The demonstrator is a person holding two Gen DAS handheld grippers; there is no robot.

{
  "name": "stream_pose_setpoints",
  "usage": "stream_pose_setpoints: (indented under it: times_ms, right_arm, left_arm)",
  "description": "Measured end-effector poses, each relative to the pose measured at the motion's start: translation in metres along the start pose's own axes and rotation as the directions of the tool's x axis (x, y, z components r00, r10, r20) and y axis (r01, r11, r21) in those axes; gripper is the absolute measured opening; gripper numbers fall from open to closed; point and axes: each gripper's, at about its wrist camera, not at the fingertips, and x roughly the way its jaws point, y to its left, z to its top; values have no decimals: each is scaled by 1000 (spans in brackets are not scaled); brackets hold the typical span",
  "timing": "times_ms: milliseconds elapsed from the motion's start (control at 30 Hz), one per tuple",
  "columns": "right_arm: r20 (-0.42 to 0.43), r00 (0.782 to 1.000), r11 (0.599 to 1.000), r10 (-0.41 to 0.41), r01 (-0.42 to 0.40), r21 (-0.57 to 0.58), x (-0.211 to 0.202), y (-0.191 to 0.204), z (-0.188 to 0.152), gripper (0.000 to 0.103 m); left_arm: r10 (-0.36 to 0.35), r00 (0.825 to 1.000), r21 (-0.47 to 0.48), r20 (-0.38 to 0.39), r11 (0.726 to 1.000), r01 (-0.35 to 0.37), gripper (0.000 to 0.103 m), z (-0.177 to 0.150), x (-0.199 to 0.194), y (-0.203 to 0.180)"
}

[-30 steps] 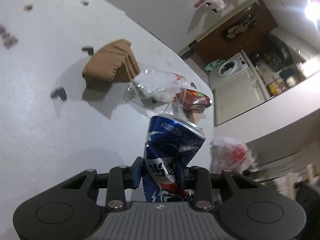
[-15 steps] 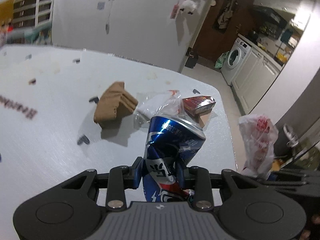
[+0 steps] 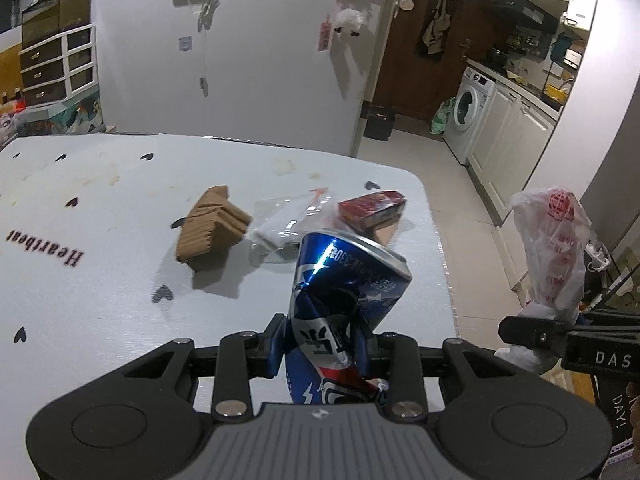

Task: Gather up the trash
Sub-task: 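Carry the Pepsi can and white bag over the trash bin with both tools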

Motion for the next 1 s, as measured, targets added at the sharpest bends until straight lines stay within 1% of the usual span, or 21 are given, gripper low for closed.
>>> stream_pose_setpoints:
  times_ms: [167,467,767,1000]
  right_arm:
    - [17,1000,1000,-12,11,22,-17,-23,-6,38]
    - [27,998,995,-58,55,83,-44,-86,-17,38]
    - [10,993,981,-117,114,156,-66,-158,-34,38]
    - [-27,986,960,-167,168,224,-75,-215,-57,38]
  left_arm:
    - [-20,1000,31,6,999,20,35,1,-1,-31]
    - [-66,998,91,-6,994,66,35,0,11,-103]
    - [-124,990,140,-60,981,131,35,-7,39,-173]
    - [-167,977,158,-130,970,186,35,-19,69,-219]
